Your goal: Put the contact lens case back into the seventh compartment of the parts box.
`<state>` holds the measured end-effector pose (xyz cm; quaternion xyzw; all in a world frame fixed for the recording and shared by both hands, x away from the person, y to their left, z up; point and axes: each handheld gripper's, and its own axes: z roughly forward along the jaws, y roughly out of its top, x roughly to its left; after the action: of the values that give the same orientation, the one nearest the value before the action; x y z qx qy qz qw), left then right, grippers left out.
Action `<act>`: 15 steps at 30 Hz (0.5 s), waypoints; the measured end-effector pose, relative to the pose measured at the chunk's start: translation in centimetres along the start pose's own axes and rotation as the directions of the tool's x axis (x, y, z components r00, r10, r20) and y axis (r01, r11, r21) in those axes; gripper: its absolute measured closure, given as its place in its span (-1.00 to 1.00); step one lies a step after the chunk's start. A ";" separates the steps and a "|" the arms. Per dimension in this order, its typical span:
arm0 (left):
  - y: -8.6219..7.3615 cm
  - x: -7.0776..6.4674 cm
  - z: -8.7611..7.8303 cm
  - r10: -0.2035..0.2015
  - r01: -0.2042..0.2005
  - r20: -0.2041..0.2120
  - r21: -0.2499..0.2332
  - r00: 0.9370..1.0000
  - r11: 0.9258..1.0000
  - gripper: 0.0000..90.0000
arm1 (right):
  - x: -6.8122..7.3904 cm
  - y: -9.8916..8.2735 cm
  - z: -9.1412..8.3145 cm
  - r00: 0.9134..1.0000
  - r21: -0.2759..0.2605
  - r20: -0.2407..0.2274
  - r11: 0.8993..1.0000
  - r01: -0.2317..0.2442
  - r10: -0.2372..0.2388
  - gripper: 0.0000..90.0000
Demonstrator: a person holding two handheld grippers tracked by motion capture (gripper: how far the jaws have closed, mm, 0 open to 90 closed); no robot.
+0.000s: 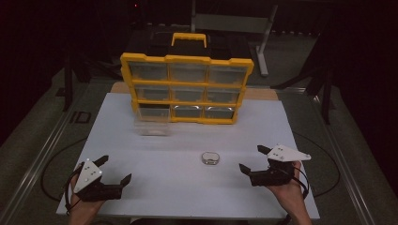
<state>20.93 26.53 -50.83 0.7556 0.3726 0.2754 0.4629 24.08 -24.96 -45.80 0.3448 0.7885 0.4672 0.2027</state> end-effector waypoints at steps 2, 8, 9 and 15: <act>0.0 0.0 0.0 0.000 0.000 0.001 -0.001 1.000 1.000 -0.99 | -0.1 0.2 0.2 1.000 0.010 0.001 1.000 0.002 -0.002 -0.84; 0.0 -0.1 0.0 0.003 -0.003 0.004 -0.004 1.000 1.000 -0.99 | -0.4 0.8 0.6 1.000 0.036 -0.005 0.999 -0.004 0.004 -0.84; 0.0 -0.2 0.0 0.005 -0.005 0.006 -0.005 1.000 1.000 -0.99 | -0.5 0.8 0.6 1.000 0.041 -0.005 0.999 -0.002 0.002 -0.84; 0.0 -0.4 0.1 0.015 -0.015 0.010 -0.005 1.000 1.000 -0.99 | -0.8 1.3 1.1 1.000 0.070 -0.006 0.998 0.004 -0.004 -0.84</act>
<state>20.77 26.20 -50.89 0.7586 0.3640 0.2760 0.4646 25.74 -24.49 -45.19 0.3489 0.8056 0.4398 0.1891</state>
